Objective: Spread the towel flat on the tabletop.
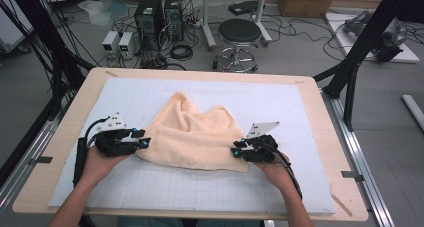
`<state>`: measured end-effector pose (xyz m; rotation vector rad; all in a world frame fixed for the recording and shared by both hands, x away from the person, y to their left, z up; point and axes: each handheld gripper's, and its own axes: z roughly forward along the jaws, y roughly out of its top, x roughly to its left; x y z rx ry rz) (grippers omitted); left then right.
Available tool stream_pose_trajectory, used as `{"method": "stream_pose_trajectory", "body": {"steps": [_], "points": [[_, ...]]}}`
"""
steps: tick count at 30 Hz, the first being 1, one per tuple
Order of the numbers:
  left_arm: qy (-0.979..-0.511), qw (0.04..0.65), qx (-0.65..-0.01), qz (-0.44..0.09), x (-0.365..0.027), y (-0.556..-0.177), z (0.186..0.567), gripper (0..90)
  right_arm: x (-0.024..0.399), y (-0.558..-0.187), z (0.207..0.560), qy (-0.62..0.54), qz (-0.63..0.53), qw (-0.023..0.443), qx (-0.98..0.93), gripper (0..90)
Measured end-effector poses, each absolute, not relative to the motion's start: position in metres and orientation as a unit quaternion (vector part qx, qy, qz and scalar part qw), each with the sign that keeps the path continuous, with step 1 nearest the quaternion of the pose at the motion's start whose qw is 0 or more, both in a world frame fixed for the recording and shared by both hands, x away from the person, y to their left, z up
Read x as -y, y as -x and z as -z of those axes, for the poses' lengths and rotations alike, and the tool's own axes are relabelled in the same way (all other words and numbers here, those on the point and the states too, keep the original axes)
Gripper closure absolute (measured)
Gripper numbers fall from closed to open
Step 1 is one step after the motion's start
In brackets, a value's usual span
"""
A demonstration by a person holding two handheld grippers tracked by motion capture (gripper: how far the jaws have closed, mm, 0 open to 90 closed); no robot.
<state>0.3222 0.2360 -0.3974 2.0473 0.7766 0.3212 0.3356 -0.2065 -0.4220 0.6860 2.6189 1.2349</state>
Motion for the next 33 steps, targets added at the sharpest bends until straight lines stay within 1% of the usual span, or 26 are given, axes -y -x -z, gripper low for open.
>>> {"method": "stream_pose_trajectory", "body": {"steps": [2, 4, 6, 10, 13, 17, 21, 25, 28, 33], "points": [[-0.835, 0.437, -0.314, -0.117, -0.23, -0.327, 0.406, 61.1, 0.205, -0.336, 0.424, -0.229, -0.41, 0.081, -0.879, 67.8], [-0.844, 0.419, -0.313, -0.116, -0.223, -0.331, 0.416, 61.4, 0.205, -0.337, 0.426, -0.231, -0.408, 0.078, -0.88, 68.2], [-0.85, 0.406, -0.313, -0.119, -0.219, -0.335, 0.423, 63.1, 0.204, -0.337, 0.429, -0.232, -0.406, 0.074, -0.881, 71.4], [-0.843, 0.411, -0.32, -0.134, -0.217, -0.336, 0.427, 72.9, 0.202, -0.337, 0.432, -0.228, -0.402, 0.07, -0.884, 80.0], [-0.84, 0.415, -0.324, -0.134, -0.219, -0.334, 0.427, 78.9, 0.202, -0.336, 0.432, -0.228, -0.401, 0.074, -0.884, 81.7], [-0.841, 0.413, -0.321, -0.139, -0.218, -0.332, 0.425, 82.7, 0.202, -0.335, 0.431, -0.228, -0.4, 0.078, -0.884, 82.8], [-0.837, 0.419, -0.325, -0.138, -0.22, -0.329, 0.42, 84.9, 0.204, -0.333, 0.428, -0.229, -0.406, 0.076, -0.882, 83.3], [-0.836, 0.421, -0.32, -0.146, -0.222, -0.324, 0.41, 85.6, 0.206, -0.329, 0.422, -0.22, -0.412, 0.084, -0.88, 84.1], [-0.837, 0.422, -0.313, -0.153, -0.221, -0.317, 0.399, 85.8, 0.209, -0.323, 0.41, -0.213, -0.422, 0.09, -0.876, 84.3], [-0.84, 0.428, -0.284, -0.176, -0.221, -0.295, 0.368, 85.9, 0.207, -0.305, 0.385, -0.18, -0.431, 0.107, -0.878, 84.6]]}}
